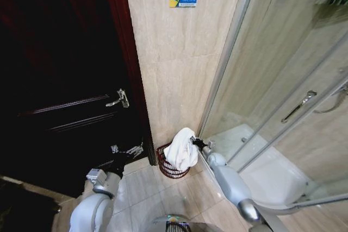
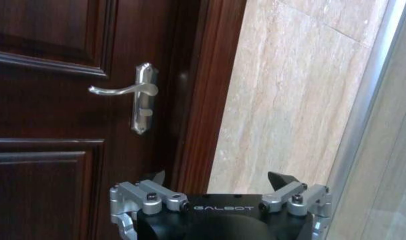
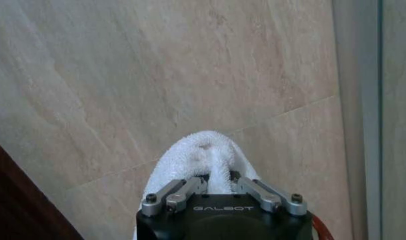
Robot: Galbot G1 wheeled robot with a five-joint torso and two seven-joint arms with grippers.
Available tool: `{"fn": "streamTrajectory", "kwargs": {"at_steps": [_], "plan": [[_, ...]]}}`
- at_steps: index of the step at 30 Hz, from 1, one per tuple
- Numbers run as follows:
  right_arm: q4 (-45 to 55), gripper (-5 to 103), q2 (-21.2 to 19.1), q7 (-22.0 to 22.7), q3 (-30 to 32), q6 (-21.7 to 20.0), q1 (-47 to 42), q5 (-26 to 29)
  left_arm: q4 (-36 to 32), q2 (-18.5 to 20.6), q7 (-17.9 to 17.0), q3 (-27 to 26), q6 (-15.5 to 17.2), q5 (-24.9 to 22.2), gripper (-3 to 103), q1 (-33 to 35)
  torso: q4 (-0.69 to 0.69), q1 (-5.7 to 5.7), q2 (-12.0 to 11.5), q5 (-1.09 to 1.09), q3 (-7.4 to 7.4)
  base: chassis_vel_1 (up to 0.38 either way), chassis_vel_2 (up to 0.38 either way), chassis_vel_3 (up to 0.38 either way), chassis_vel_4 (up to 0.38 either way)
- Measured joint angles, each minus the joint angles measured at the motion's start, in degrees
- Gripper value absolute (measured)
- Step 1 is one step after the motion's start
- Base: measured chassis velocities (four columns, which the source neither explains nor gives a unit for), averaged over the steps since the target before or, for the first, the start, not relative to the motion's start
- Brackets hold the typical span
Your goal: Discard the used towel into the hamper.
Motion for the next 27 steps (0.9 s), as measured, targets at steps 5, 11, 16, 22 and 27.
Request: {"fn": "streamTrajectory", "kwargs": {"at_steps": [5, 11, 16, 22, 27], "plan": [[0.0, 13, 0.0, 0.3, 0.0, 0.0, -0.8, -0.1, 0.0, 0.0, 0.0, 0.0, 0.0, 0.0, 100, 0.0, -0.01, 0.00, 0.0, 0.00, 0.00, 0.000, 0.000, 0.000, 0.000], [0.0, 13, -0.4, 0.3, 0.1, 0.0, -1.2, -0.1, 0.0, 0.0, 0.0, 0.0, 0.0, 0.0, 100, 0.0, -0.01, 0.00, 0.0, 0.00, 0.00, 0.000, 0.000, 0.000, 0.000], [0.0, 13, -0.6, 0.3, 0.1, -0.4, -1.2, -0.1, 0.0, 0.0, 0.0, 0.0, 0.0, 0.0, 100, 0.0, -0.01, 0.00, 0.0, 0.00, 0.00, 0.000, 0.000, 0.000, 0.000], [-0.3, 13, -0.7, 0.1, 0.1, 0.7, -1.0, -0.2, 0.0, 0.0, 0.0, 0.0, 0.0, 0.0, 100, 0.0, -0.01, 0.00, 0.0, 0.00, 0.00, 0.060, 0.047, 0.051, 0.062], [-0.5, 13, -0.6, 0.9, 0.2, 3.6, -1.3, -0.1, 0.0, 0.0, 0.0, 0.0, 0.0, 0.0, 100, 0.0, 0.02, 0.00, 0.0, 0.01, 0.00, 0.066, 0.066, 0.064, 0.066]]}}
